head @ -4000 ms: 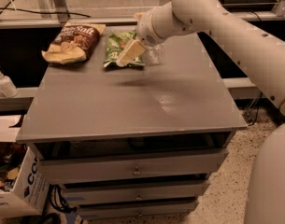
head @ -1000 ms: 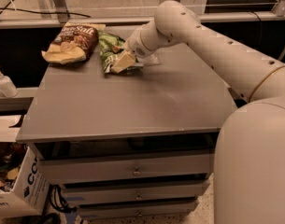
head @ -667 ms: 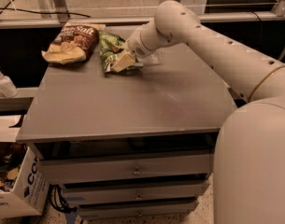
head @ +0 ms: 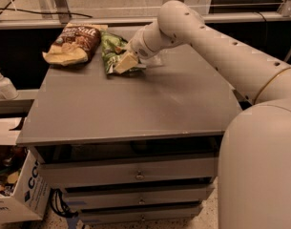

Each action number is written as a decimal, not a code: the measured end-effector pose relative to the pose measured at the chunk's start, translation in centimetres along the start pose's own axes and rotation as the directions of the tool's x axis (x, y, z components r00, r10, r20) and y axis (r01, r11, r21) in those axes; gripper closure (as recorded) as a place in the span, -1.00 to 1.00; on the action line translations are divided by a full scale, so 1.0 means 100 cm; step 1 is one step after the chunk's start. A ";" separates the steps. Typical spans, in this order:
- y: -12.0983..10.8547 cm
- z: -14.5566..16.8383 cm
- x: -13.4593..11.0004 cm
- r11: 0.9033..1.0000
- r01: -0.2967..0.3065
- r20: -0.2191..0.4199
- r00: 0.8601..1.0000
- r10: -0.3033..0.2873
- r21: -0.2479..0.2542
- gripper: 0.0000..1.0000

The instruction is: Pick green jalapeno chip bag

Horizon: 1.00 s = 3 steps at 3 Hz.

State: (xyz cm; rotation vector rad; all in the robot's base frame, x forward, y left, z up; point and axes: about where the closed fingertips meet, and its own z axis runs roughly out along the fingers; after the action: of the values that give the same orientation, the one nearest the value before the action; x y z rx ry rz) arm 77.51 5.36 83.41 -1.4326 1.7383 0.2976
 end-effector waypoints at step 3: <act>-0.021 -0.029 -0.044 0.997 -0.025 0.122 0.992 0.016 0.075 1.00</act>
Offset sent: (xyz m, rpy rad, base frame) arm 0.0177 -0.0072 0.1352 0.2252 -0.1931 -0.1090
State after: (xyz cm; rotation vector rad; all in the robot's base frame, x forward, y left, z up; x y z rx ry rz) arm 78.06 5.86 89.05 -1.3155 1.6497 0.3186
